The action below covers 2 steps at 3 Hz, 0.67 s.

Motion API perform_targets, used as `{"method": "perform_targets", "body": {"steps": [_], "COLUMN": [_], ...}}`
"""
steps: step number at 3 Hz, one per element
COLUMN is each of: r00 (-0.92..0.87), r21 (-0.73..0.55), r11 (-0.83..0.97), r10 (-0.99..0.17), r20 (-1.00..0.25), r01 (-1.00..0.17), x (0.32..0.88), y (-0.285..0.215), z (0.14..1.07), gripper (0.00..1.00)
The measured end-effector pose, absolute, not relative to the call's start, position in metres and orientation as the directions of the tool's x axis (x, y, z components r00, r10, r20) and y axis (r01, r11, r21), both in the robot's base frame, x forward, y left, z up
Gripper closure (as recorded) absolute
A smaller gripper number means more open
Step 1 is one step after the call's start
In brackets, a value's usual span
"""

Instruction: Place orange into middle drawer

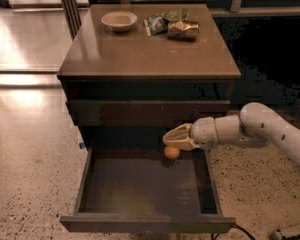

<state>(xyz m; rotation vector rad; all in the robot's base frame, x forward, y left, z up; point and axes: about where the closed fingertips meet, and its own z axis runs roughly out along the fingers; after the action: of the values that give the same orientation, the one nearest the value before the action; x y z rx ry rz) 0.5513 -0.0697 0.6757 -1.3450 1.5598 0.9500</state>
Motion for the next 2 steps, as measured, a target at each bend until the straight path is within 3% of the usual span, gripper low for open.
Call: {"method": "perform_targets", "body": {"steps": [1, 2], "r00": [-0.065, -0.065], "r21": [0.018, 0.018], "r11": [0.134, 0.134], "r10": [-0.349, -0.349], "r20": [-0.935, -0.935], "r01": [-0.991, -0.991], "x": [0.5513, 0.5513], "y": [-0.0697, -0.0697], "z": [0.6757, 0.6757], "gripper": [1.00, 0.73]}}
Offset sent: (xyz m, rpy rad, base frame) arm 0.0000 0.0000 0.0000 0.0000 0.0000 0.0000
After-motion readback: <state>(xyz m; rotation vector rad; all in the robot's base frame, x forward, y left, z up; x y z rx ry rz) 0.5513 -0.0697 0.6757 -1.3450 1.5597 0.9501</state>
